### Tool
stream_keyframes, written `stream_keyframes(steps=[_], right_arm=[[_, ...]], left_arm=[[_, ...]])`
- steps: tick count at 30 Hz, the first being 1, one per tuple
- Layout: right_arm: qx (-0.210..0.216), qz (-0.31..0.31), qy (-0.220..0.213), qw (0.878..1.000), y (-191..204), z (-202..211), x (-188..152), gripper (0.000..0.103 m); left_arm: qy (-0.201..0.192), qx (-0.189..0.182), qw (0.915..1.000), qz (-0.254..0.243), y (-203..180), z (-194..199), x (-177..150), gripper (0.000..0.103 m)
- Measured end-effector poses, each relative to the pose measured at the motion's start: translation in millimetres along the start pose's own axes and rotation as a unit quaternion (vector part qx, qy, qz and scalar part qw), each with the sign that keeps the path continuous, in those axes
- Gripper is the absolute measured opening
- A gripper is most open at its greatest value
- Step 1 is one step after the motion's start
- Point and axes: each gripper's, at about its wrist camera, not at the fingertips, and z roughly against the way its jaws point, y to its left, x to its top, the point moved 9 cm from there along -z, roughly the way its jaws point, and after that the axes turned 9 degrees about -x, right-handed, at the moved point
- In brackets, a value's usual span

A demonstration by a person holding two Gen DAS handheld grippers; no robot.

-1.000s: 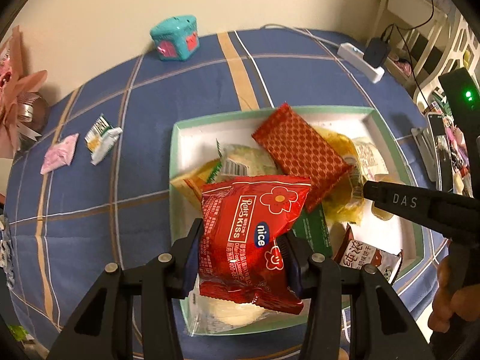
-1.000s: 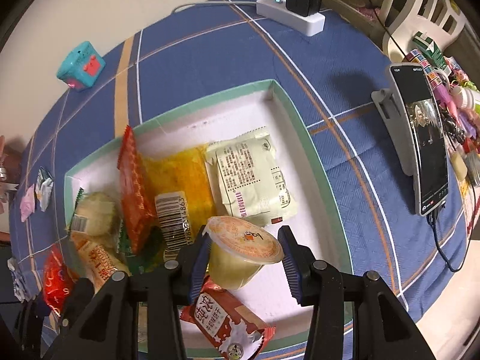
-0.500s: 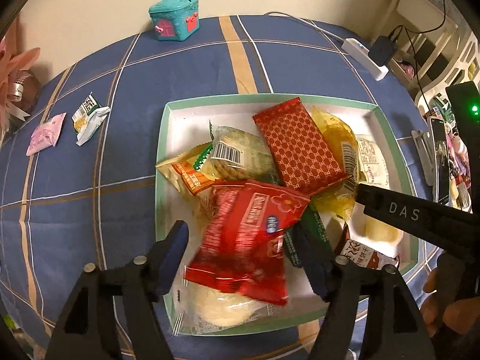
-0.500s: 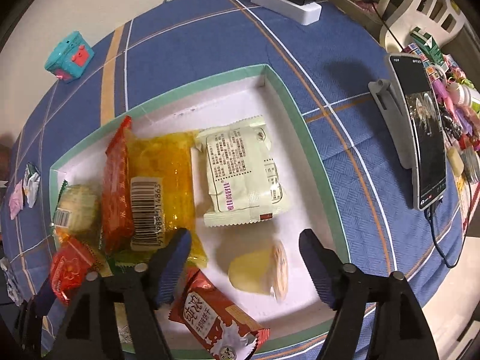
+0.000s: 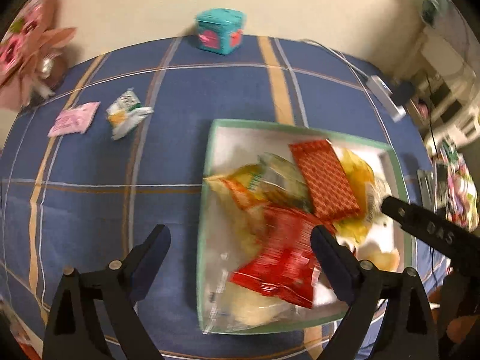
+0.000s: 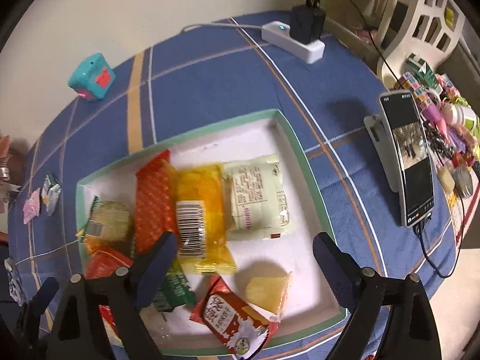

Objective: Organize snacks
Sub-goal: 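Carry the red wafer pack and pudding cup into the tray and release both, then move both open grippers toward the pink pack and green snack bag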

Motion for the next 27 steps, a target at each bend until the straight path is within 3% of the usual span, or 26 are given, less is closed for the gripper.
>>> stream_keyframes(steps=[5, 14, 19, 27], right_arm=[[0.002, 0.014, -0.012, 1.0, 5.4, 11.2, -1.0, 0.094], [0.011, 0.051, -0.025, 0.998, 38.7, 26.3, -5.8, 0.094], [0.023, 0.076, -0.032, 0.996, 68.5, 36.0, -11.6, 0.094], [0.035, 0.118, -0.043, 0.991, 117.0, 49.5, -25.6, 0.094]], left_arm=[[-0.021, 0.001, 0.9983, 0.054, 33.2, 12.5, 8.9, 0.095], [-0.044, 0.074, 0.986, 0.143, 119.5, 26.9, 11.5, 0.095], [-0.054, 0.1, 0.9779, 0.175, 156.9, 36.9, 8.4, 0.095], [-0.064, 0.113, 0.9679, 0.215, 196.1, 48.9, 1.9, 0.099]])
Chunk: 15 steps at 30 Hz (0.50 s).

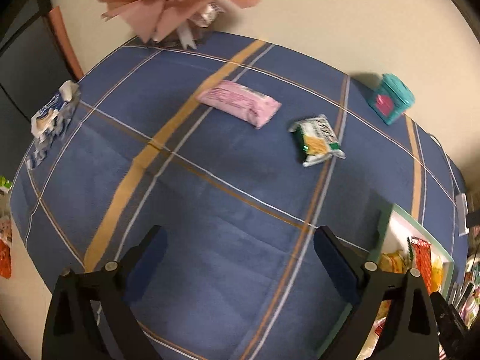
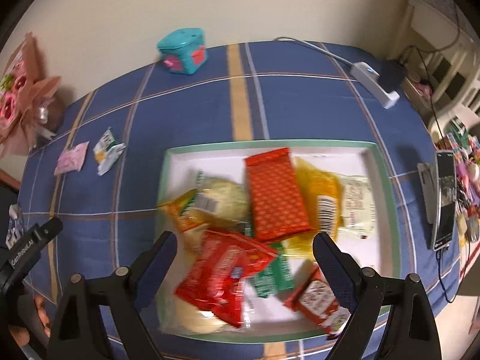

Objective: Organize snacks
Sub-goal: 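Move both open grippers toward the pink pack and green snack bag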

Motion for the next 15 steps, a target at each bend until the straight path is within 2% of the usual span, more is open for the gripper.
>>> stream_keyframes(steps=[5, 7, 15], right_arm=[[0.012, 0.021, -0.002, 1.0, 30.0, 2.9, -2.2, 0.094], [0.021, 0.032, -0.004, 0.999, 42.4, 3.0, -3.2, 0.103], [0.028, 0.058, 0.001, 0.998, 80.0, -2.3, -10.4, 0.103]], left_arm=[[-0.006, 0.011, 0.9998, 0.013, 18.0, 2.6, 5.9, 0.099], [-0.008, 0.016, 0.9996, 0.023, 27.5, 3.5, 7.9, 0.103], [-0.004, 0.023, 0.9986, 0.048, 59.6, 0.2, 14.8, 0.103]])
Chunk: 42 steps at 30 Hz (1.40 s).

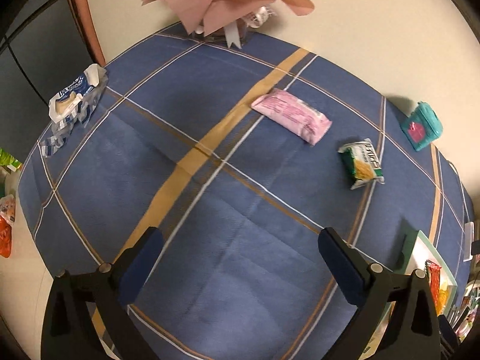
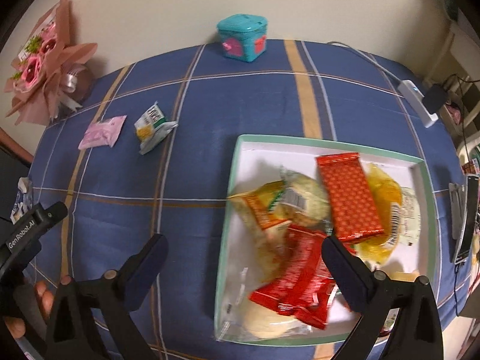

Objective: Organize snacks
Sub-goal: 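Move both open grippers toward the pink pack and green snack bag, then grasp the pink wrapped pack with left gripper while right grasps green corn snack bag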

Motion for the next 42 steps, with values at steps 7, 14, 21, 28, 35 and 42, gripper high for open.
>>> stream_keyframes(steps=[7, 14, 21, 28, 35, 42], right_arm=[[0.004, 0.028, -0.003, 1.0, 30.3, -7.3, 3.3, 0.103], [0.008, 0.053, -0.008, 0.999, 57.6, -16.0, 12.2, 0.103], [0.021, 0.053, -0.021, 0.998, 72.4, -20.1, 35.8, 0.103], [0.022, 0.056, -0.034, 0.998, 82.7, -31.0, 69.6, 0.103], [0.02, 0.072, -0.026, 0.997, 100.1, -60.7, 101.1, 0.103], [0.031, 0.102, -0.009, 0.994, 131.6, -89.0, 116.4, 0.103]], left_arm=[[0.008, 0.006, 0.9998, 0.015, 16.9, -8.6, 5.6, 0.103], [0.018, -0.001, 0.9997, 0.017, 18.5, -20.2, 17.3, 0.103], [0.01, -0.006, 0.9999, 0.011, 19.7, -26.9, 45.1, 0.103], [0.006, -0.014, 0.9996, -0.024, 9.8, -40.7, 76.0, 0.103], [0.022, -0.027, 0.9959, -0.083, -8.2, -72.6, 105.2, 0.103], [0.038, -0.052, 0.9893, -0.131, -27.0, -94.5, 132.0, 0.103]])
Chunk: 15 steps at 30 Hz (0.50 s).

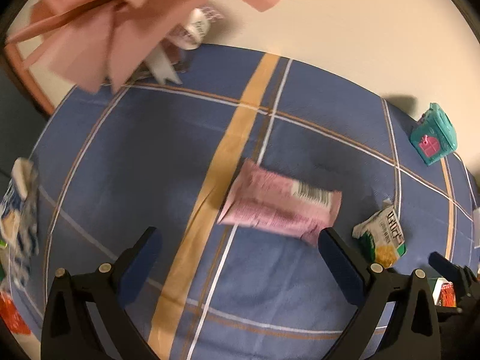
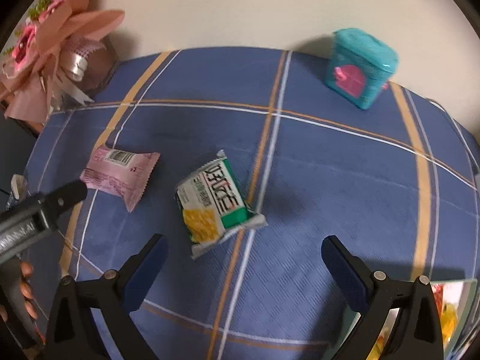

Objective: Organize snacks
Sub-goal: 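Grasp the pink wrapped pack with left gripper while right grasps green corn snack bag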

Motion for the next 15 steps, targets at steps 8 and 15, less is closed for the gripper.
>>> stream_keyframes(steps=[8, 15], right_arm=[[-0.006, 0.033, 0.021, 0.999, 18.3, -30.6, 8.2, 0.103], [-0.005, 0.041, 0.03, 0.999, 32.6, -47.7, 12.9, 0.103]], left_arm=[[0.025, -0.017, 0.998, -0.055, -20.2, -24.4, 17.7, 0.103], [0.06, -0.016, 0.9956, -0.07, -32.2, -50.1, 16.4, 0.103]])
